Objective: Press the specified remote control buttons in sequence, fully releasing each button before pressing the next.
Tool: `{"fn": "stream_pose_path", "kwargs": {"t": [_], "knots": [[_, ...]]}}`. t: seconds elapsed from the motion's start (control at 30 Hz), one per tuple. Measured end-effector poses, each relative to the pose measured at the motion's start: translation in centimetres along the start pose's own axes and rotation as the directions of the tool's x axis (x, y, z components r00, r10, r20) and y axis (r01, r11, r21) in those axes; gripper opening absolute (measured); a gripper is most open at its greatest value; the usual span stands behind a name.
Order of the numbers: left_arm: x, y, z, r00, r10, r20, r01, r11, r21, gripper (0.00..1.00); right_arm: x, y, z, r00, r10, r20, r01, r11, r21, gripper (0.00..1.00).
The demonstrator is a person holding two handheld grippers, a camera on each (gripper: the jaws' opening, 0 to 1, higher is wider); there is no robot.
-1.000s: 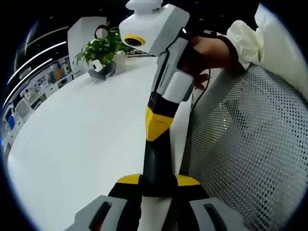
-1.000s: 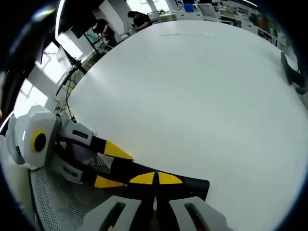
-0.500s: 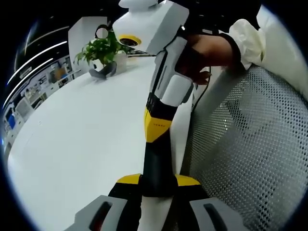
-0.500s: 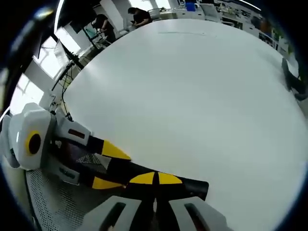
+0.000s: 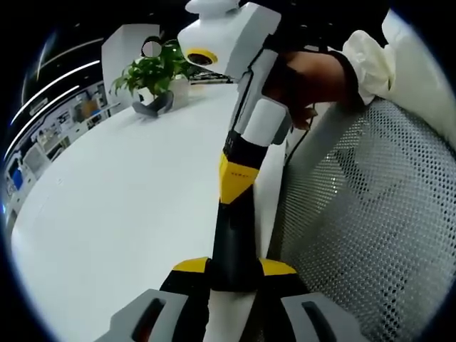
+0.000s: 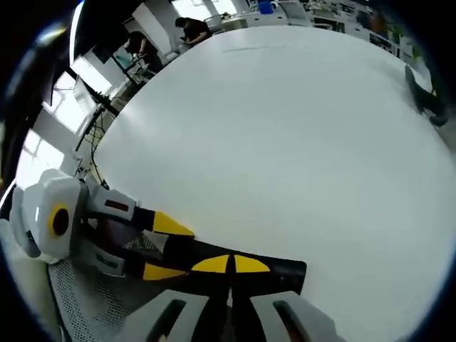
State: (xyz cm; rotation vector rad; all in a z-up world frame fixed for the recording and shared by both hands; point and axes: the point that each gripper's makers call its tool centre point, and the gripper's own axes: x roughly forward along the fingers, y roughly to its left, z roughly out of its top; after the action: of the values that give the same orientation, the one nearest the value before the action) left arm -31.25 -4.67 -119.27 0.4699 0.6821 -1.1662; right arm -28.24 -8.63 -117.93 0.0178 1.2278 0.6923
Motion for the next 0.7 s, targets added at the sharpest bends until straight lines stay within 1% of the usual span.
{"fn": "stream_pose_path", "kwargs": {"t": [0.07, 0.2, 0.4, 0.5, 0.53, 0.7], "knots": [[0.0, 0.0, 0.0, 1.000, 0.000, 0.002, 0.000, 1.000, -0.001, 0.25, -0.2, 0.1, -0.3, 1.000, 0.015, -0.013, -0.015, 0.999, 0.034, 0.00], [0.0, 0.0, 0.0, 1.000, 0.002, 0.004, -0.002, 1.000, -0.003, 0.25, -0.2, 0.2, -0.7, 0.999, 0.017, -0.038, -0.015, 0.999, 0.052, 0.00], [0.0, 0.0, 0.0, 1.000, 0.004, 0.004, -0.004, 1.000, -0.004, 0.25, 0.2, 0.9, -0.8, 0.998, 0.039, -0.050, -0.038, 0.999, 0.022, 0.00], [0.0, 0.0, 0.0, 1.000, 0.005, 0.003, -0.005, 1.000, -0.004, 0.25, 0.4, 0.5, -1.4, 0.996, 0.007, -0.084, -0.008, 1.000, -0.007, 0.00], [0.0, 0.0, 0.0, 1.000, 0.005, 0.004, -0.005, 1.000, -0.003, 0.25, 0.3, 0.7, -1.2, 0.997, 0.014, -0.076, -0.015, 1.000, -0.008, 0.00], [0.0, 0.0, 0.0, 1.000, 0.005, 0.002, -0.005, 1.000, -0.003, 0.25, 0.3, 0.7, -1.3, 0.997, 0.007, -0.082, -0.010, 1.000, -0.026, 0.00]]}}
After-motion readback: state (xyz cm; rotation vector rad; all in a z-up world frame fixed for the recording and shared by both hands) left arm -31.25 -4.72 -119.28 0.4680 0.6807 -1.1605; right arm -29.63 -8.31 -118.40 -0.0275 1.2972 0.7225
